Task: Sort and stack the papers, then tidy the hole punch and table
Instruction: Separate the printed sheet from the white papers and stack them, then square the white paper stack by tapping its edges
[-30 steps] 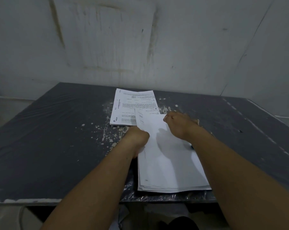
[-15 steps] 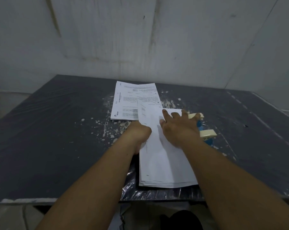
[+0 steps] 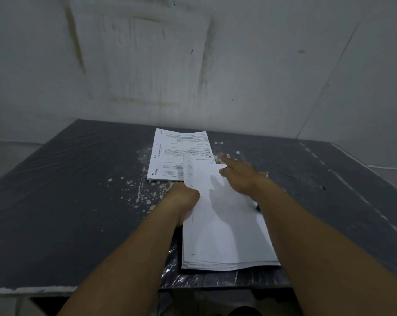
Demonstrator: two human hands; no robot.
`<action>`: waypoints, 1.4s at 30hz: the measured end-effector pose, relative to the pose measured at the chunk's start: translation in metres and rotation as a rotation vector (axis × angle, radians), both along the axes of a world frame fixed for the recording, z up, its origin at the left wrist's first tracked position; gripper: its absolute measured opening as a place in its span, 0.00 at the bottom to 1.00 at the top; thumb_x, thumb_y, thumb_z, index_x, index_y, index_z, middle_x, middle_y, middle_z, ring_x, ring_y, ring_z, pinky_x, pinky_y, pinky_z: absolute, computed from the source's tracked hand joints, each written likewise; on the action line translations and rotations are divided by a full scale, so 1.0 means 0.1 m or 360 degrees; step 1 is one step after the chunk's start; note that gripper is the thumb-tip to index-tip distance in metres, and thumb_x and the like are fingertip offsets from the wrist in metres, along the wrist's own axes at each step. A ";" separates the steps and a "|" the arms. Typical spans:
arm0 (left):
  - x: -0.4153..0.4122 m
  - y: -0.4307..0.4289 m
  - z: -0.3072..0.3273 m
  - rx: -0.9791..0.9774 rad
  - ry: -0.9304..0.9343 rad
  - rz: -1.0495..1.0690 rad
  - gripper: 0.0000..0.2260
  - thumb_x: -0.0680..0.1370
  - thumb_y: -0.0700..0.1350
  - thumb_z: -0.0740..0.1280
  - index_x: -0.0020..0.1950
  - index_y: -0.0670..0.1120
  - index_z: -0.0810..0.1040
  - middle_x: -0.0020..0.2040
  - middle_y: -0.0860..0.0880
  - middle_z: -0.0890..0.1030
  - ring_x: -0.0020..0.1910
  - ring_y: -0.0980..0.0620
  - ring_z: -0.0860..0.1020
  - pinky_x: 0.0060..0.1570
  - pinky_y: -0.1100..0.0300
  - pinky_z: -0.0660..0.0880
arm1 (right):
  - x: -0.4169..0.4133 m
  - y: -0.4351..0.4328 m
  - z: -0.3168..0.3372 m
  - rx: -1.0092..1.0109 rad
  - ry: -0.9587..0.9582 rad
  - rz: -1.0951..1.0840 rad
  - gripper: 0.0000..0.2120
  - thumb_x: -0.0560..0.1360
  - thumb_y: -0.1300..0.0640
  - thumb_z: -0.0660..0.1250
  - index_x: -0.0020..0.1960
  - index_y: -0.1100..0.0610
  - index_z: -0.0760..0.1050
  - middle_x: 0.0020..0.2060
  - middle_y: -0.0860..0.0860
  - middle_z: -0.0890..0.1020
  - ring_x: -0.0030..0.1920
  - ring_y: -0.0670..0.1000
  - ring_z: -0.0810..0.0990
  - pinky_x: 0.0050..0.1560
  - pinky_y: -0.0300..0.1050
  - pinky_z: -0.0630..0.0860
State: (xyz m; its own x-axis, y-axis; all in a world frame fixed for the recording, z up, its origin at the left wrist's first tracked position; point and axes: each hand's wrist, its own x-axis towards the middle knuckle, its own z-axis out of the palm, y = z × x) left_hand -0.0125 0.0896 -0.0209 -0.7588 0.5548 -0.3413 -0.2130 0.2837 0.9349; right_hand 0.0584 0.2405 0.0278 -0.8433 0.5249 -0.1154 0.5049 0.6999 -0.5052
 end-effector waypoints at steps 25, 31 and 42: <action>0.04 -0.18 0.16 -0.0058 0.0022 0.0027 0.18 0.78 0.29 0.57 0.65 0.38 0.76 0.46 0.46 0.77 0.38 0.50 0.75 0.28 0.64 0.72 | 0.32 0.16 0.16 -0.0074 0.0737 -0.0270 0.16 0.77 0.48 0.65 0.61 0.51 0.81 0.59 0.49 0.82 0.54 0.53 0.81 0.53 0.48 0.78; -0.09 -0.49 0.14 -0.0077 0.0070 0.0088 0.16 0.76 0.29 0.58 0.59 0.40 0.79 0.47 0.45 0.81 0.42 0.47 0.78 0.37 0.60 0.75 | 0.31 0.06 0.27 0.0463 0.0438 -0.0362 0.17 0.76 0.43 0.61 0.45 0.54 0.82 0.35 0.52 0.83 0.34 0.55 0.81 0.41 0.53 0.81; -0.25 -1.10 0.33 0.0076 0.0377 0.0212 0.12 0.81 0.38 0.61 0.62 0.49 0.75 0.55 0.48 0.78 0.42 0.55 0.76 0.40 0.61 0.73 | 0.04 -0.60 0.07 0.1072 0.1007 0.0277 0.18 0.74 0.50 0.61 0.58 0.57 0.79 0.50 0.56 0.81 0.48 0.59 0.80 0.45 0.52 0.79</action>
State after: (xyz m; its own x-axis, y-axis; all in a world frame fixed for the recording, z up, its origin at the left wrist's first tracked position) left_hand -0.0377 -0.0200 0.0117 -0.8816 0.4561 -0.1213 -0.0191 0.2223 0.9748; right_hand 0.0622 0.1802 0.0349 -0.7182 0.1752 0.6734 0.1358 0.9845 -0.1112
